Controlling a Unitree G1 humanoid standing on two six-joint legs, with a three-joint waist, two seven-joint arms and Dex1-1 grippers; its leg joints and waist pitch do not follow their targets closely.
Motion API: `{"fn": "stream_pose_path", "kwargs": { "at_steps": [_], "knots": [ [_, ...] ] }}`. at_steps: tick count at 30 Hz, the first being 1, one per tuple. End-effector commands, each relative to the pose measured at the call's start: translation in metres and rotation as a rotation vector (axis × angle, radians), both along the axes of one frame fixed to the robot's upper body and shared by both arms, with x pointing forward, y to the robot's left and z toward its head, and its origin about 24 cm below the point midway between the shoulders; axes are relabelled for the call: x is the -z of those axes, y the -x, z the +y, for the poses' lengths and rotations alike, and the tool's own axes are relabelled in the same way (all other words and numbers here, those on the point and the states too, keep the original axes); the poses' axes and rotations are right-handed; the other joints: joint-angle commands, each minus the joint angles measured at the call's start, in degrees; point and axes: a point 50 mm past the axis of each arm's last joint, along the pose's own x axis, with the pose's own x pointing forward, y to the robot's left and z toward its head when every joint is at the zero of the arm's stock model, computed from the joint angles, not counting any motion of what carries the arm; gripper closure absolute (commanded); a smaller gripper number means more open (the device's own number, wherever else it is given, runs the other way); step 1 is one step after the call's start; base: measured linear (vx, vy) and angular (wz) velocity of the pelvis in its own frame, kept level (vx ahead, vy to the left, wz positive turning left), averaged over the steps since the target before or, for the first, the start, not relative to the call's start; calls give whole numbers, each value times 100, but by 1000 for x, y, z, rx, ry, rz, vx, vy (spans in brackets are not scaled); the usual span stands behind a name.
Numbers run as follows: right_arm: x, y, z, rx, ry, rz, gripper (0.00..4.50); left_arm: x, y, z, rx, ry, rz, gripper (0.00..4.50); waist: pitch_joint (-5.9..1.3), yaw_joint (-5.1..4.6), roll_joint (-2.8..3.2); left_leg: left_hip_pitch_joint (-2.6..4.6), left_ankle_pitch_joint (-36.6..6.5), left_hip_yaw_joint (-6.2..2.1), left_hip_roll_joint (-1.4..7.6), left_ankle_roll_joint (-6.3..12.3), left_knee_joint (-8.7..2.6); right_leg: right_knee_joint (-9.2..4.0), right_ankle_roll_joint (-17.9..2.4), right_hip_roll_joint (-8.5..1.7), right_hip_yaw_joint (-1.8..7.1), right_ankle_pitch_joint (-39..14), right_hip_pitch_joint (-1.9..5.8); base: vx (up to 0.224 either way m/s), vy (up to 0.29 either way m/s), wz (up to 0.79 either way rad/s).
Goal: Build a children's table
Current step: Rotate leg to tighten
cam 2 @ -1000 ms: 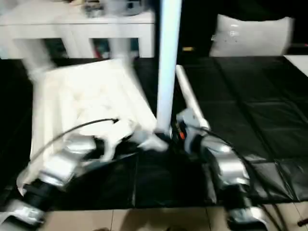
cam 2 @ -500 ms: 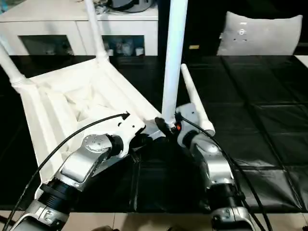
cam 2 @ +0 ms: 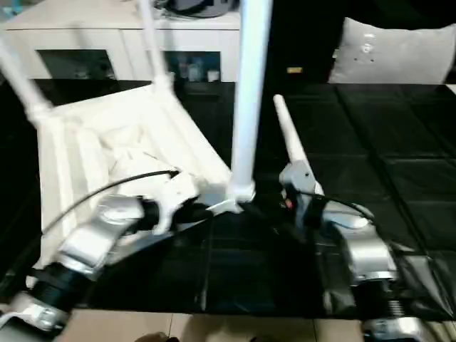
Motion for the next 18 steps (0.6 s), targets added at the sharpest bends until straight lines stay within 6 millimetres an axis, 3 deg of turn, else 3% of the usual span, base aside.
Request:
{"fn": "stream_pose_path", "kwargs": {
  "at_steps": [1, 6, 9, 13, 14, 18],
  "knots": [
    [-6, 1, 3, -90, 26, -21, 3, -14, 5, -12, 202, 20, -56, 450, -408, 2, -76, 89, -1002, -54, 277, 596, -340, -424, -1144, -390, 250, -1506, 281, 0, 0, 0],
    [-2, 1, 4, -167, 75, 17, 3, -13, 8, -4, 313, -34, -41, 450, -403, 93, -68, 107, -1085, -53, 289, 529, -355, -404, -1175, -409, 252, -1574, 266, 0, 0, 0],
    [0, 2, 5, -209, 90, 43, 3, -15, 6, -3, 337, -49, -48, 450, -403, 88, -83, 77, -1150, -61, 287, 476, -366, -399, -1166, -429, 250, -1604, 300, 0, 0, 0],
    [2, 4, 8, -259, 89, 80, 40, -16, 5, -2, 369, -54, -53, 450, -409, 83, -99, 54, -1098, -65, 276, 476, -359, -400, -1111, -442, 249, -1659, 323, 0, 0, 0],
    [3, 4, 9, -265, 89, 84, 49, -15, 5, -1, 375, -54, -53, 450, -405, 75, -139, 51, -1072, -61, 275, 491, -360, -408, -1095, -439, 247, -1690, 320, 0, 0, 0],
    [4, 4, 10, -280, 96, 94, 85, -15, 4, -1, 387, -53, -55, 450, -411, 81, -119, 49, -1004, -61, 275, 499, -349, -401, -1088, -443, 247, -1725, 314, 0, 0, 0]
  ]
}}
